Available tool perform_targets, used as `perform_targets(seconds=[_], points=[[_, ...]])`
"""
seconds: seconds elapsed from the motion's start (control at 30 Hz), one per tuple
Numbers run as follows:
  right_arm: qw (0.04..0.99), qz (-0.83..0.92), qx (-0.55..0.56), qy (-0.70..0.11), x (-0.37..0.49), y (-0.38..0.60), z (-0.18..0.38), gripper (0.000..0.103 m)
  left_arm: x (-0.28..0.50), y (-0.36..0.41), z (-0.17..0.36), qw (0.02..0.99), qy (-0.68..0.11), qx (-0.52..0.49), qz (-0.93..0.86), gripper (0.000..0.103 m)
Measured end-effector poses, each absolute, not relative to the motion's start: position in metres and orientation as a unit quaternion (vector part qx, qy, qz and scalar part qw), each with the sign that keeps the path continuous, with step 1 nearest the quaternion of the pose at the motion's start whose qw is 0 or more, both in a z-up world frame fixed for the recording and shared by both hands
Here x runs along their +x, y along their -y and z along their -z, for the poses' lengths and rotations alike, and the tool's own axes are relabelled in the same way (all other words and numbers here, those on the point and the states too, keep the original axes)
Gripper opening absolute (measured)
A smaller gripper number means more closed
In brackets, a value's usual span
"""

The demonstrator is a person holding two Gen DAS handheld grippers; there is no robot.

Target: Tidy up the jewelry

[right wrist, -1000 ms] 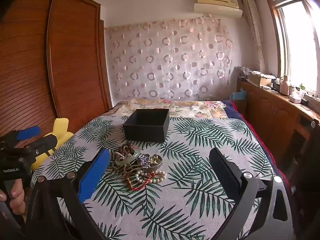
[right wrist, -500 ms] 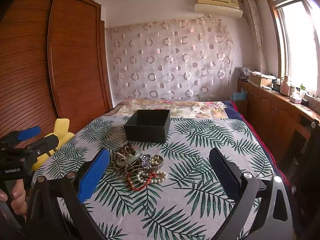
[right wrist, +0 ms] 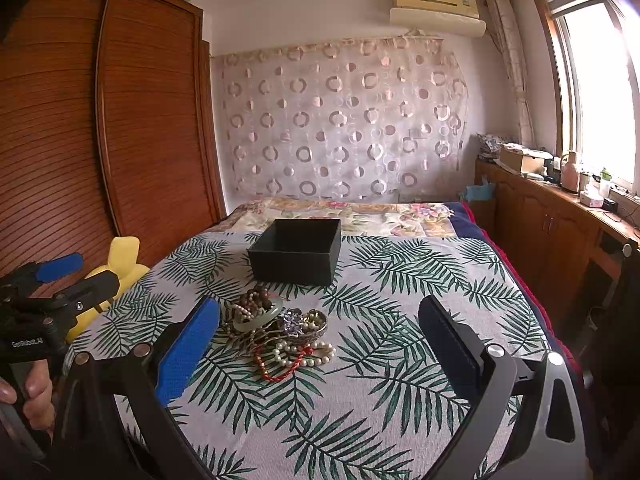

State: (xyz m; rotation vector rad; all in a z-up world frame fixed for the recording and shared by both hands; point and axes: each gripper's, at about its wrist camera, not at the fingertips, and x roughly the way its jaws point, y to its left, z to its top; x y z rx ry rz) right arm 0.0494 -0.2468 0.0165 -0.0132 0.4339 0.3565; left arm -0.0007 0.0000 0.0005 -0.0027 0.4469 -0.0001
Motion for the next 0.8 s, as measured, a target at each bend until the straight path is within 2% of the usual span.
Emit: perform_targets(seconds=[0.8], points=[[0.961, -0.177, -0.007, -0.214, 0.0478, 0.2466, -0.0187, 0.101, -0.0008, 0.0001, -0.0003, 0.975, -0.220, 0.000, 0.000, 0.095]])
